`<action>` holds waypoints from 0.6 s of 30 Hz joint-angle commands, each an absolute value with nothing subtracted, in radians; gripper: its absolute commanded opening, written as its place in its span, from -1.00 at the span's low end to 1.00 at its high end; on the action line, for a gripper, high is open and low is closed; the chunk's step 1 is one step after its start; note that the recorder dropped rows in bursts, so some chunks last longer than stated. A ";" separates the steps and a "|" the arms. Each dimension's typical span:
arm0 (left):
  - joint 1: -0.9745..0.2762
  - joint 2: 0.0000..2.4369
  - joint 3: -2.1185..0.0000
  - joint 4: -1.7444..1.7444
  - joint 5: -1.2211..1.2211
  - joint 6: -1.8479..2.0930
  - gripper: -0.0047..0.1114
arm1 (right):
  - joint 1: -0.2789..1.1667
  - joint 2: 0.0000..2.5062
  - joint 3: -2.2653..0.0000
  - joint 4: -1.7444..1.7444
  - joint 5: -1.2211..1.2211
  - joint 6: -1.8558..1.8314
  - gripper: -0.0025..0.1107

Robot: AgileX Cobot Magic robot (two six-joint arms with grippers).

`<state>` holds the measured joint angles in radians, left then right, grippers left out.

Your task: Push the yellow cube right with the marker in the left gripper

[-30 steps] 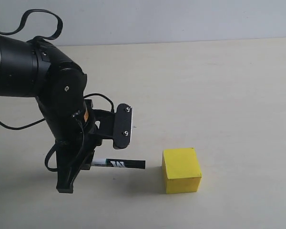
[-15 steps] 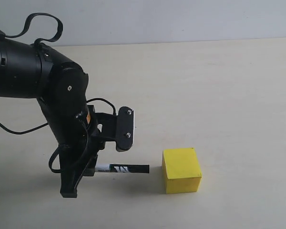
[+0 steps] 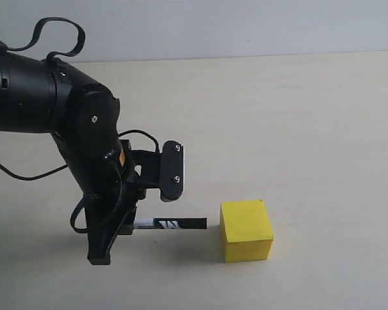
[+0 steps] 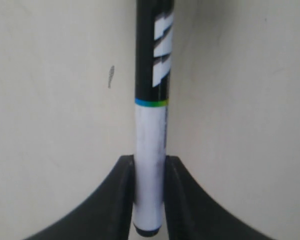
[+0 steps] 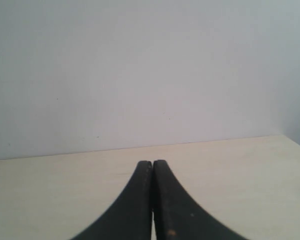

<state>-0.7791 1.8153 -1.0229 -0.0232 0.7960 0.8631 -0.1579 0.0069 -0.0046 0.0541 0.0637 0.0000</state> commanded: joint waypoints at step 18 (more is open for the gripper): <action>-0.799 1.930 -1.201 -0.024 1.006 0.895 -0.92 | -0.163 0.000 0.000 0.050 0.062 0.000 -0.96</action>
<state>-0.8245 1.9335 -1.1970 -0.0421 0.9211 0.8714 -0.1579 0.0069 -0.0046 0.0541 0.0637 0.0000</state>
